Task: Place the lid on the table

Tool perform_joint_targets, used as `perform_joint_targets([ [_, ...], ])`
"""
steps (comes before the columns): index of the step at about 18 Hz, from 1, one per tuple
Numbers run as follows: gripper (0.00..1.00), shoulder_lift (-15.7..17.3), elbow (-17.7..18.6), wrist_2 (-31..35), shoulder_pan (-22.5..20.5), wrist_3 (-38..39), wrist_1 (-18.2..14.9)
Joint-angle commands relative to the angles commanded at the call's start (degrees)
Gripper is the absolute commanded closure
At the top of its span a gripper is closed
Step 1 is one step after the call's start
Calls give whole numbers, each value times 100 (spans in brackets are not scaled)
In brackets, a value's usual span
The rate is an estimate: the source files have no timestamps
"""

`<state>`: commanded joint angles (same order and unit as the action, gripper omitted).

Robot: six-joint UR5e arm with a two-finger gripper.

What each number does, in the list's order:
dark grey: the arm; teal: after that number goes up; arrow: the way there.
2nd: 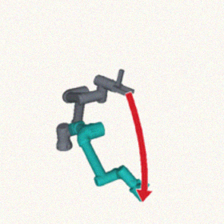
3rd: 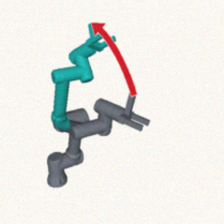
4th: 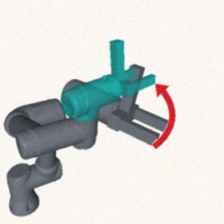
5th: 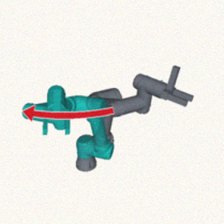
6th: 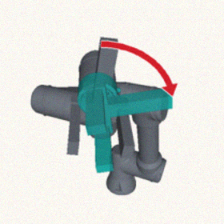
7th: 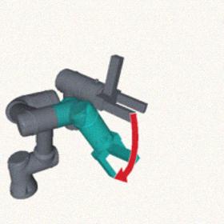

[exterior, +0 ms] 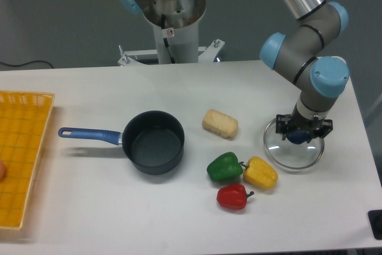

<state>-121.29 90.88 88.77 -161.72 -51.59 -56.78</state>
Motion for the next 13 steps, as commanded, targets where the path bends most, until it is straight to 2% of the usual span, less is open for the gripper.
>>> perform_joint_targets([
  [13, 37, -62, 44, 9, 0, 0, 0],
])
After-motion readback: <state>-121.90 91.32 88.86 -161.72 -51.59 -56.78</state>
